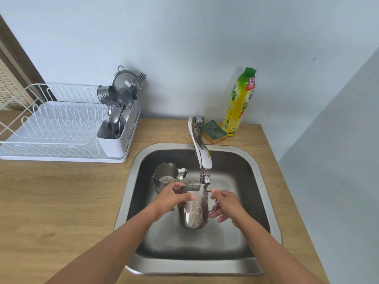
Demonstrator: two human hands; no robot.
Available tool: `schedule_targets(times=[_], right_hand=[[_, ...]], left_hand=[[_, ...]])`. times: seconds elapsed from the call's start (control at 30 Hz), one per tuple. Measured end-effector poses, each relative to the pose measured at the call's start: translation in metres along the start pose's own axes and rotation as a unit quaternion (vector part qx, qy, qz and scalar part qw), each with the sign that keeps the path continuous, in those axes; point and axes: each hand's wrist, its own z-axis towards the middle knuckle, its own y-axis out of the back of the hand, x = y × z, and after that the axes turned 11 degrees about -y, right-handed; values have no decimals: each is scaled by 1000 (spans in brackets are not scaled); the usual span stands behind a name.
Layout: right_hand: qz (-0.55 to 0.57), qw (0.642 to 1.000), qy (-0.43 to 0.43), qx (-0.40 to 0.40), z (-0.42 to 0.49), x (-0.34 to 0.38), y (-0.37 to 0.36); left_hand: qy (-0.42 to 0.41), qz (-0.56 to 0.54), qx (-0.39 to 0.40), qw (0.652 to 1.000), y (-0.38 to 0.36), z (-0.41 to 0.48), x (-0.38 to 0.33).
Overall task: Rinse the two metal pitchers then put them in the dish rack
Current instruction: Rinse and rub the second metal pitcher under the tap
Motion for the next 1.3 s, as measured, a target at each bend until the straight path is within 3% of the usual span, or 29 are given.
schedule_targets(times=[0.2,0.47,0.67,0.8,1.07,1.3], right_hand=[[-50,998,-23,-16,-4,3,1],[-70,996,-34,-32,-5,1,0],[-64,997,-45,-27,-10,0,-3],[-66,996,-47,-37,-13,-1,-3],[-52,997,-42,-30,-19,-4,6],[-68,995,-10,-70,-30,-2,22]], left_hand=[[57,-71,8,996,-1,-4,-2],[155,-95,42,982,-8,-1,5],[180,-92,52,978,-9,3,11],[170,-104,57,978,-10,2,11],[73,-188,76,977,-6,2,21],[64,-208,89,972,-20,4,28]])
